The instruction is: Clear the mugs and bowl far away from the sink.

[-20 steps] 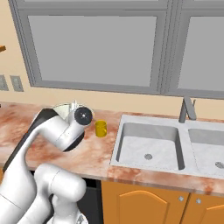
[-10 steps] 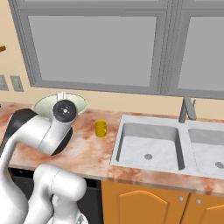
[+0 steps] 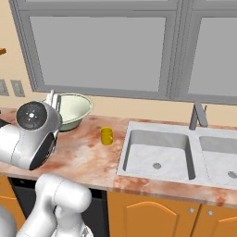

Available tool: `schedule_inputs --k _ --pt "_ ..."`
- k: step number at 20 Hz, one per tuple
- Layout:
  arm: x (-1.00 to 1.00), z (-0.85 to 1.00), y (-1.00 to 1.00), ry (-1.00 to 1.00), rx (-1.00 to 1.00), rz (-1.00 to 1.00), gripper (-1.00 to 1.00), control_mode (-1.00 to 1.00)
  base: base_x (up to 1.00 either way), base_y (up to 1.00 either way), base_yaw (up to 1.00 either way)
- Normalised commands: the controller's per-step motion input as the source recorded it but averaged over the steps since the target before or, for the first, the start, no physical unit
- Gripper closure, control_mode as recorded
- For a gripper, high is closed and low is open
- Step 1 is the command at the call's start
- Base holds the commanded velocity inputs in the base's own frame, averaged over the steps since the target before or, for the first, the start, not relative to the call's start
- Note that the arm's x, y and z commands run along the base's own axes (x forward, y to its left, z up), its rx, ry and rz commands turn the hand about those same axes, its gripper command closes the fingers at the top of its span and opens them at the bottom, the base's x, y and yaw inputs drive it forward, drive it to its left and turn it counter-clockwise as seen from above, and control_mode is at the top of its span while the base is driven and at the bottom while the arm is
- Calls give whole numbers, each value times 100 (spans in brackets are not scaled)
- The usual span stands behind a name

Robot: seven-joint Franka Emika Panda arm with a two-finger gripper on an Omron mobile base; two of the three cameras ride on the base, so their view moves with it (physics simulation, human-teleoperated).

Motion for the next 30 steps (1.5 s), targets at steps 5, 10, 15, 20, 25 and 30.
schedule_inputs --k 5,10,15,20,25,30 --pt "-33 0 0 -1 6 0 100 -100 0 0 0" --pt "-63 0 1 -6 4 2 100 -100 0 0 0" --pt "0 0 0 0 0 0 100 100 -54 10 6" --pt "0 0 0 0 0 0 100 100 -42 55 41" --pt "0 0 0 0 0 0 100 100 0 37 93" --pt "0 0 0 0 0 0 100 100 0 1 100"
